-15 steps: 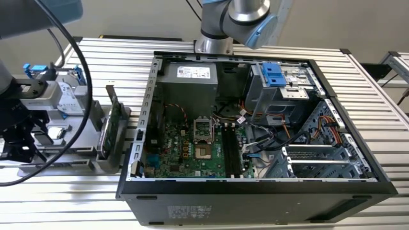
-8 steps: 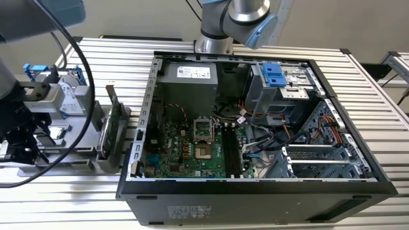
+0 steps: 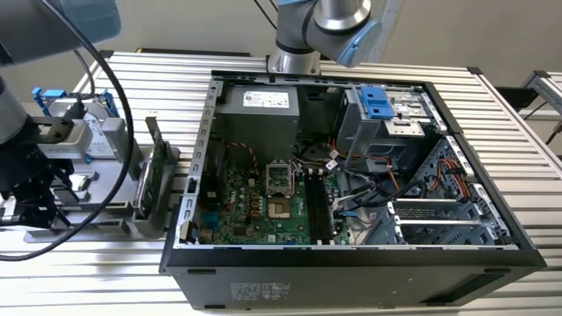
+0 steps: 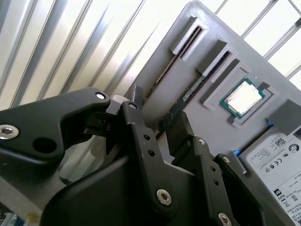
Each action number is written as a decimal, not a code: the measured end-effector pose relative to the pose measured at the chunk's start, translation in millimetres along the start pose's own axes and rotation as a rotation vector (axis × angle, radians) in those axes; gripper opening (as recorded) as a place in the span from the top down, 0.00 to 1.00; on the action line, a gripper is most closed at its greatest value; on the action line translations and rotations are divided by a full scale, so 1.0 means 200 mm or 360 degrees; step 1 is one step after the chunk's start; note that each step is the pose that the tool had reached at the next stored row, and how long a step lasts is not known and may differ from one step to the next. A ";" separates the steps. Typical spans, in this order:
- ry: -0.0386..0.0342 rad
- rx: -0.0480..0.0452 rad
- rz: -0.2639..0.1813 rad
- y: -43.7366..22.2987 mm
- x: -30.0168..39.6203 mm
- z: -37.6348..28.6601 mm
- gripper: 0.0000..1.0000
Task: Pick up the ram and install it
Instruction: 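Pick up the ram and move it above insertion slot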
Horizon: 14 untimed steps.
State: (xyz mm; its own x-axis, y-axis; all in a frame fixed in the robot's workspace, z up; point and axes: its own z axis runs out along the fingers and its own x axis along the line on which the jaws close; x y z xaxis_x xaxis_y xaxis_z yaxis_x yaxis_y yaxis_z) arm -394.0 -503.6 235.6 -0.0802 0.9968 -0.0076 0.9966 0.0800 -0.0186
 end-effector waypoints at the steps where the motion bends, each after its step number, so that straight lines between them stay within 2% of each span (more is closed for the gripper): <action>1: 0.0000 0.0000 0.0001 0.001 0.000 0.004 0.00; 14: -0.0003 0.0000 0.0007 0.014 -0.003 0.054 0.00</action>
State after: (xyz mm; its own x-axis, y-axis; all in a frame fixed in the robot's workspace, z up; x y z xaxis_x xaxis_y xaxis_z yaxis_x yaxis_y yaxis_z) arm -391.4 -504.0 224.7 -0.0755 0.9971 -0.0099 0.9970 0.0753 -0.0188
